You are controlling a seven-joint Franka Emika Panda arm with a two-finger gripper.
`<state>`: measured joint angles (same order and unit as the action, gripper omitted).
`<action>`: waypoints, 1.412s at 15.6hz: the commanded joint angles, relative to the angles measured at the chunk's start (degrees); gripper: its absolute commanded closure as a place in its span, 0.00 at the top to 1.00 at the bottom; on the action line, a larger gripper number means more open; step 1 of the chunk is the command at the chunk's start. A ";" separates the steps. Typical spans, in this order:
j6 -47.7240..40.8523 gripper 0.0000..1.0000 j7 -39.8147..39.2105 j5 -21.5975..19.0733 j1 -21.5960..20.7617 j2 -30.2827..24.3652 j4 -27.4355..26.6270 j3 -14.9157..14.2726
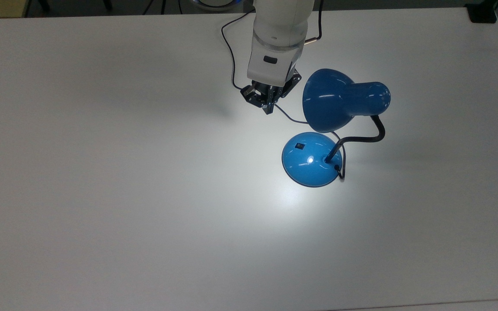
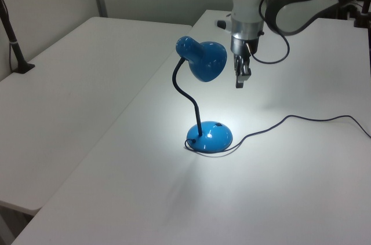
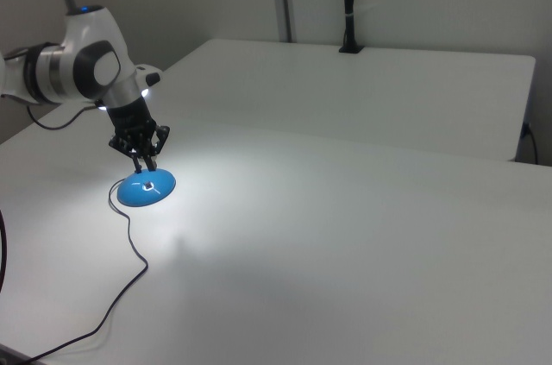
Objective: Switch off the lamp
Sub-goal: 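Lower the gripper onto the switch on the lamp base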
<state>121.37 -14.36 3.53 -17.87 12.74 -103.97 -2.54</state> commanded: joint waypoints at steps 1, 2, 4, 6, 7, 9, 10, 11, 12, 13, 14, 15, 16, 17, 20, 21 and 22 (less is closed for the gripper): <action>7.89 0.00 -9.00 -3.35 0.47 0.62 -4.12 0.87; 10.35 0.00 -11.46 -5.27 0.38 0.88 -5.00 0.87; 13.96 0.00 -16.38 -9.84 0.38 1.15 -6.32 1.05; 15.82 0.00 -18.51 -12.23 0.47 1.41 -6.94 2.01; 16.61 0.00 -18.60 -12.32 0.47 1.93 -6.94 2.19; 18.72 0.00 -19.04 -12.32 0.47 2.81 -7.47 2.62; 19.85 0.00 -19.65 -12.32 0.47 2.90 -7.99 2.98; 21.43 0.00 -20.18 -12.50 0.56 3.17 -8.61 2.98; 23.36 0.00 -20.36 -12.59 0.56 3.43 -9.22 2.98; 25.91 0.00 -20.36 -12.93 0.47 4.22 -9.49 3.07; 26.97 0.00 -20.62 -13.20 0.56 4.57 -9.58 3.15; 27.77 0.00 -21.40 -13.72 0.56 5.10 -9.58 3.24; 28.73 0.00 -21.76 -14.43 0.82 5.36 -9.58 3.59; 29.96 0.00 -21.94 -14.95 1.52 5.71 -9.58 4.46; 31.20 0.00 -22.56 -15.05 4.16 6.59 -9.49 7.28; 31.20 0.00 -22.56 -15.05 4.34 6.60 -9.49 7.55; 31.20 0.00 -22.56 -15.05 4.34 6.60 -9.49 7.55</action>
<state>150.79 -34.74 -9.94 -15.03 19.42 -112.74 3.29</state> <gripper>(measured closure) 0.991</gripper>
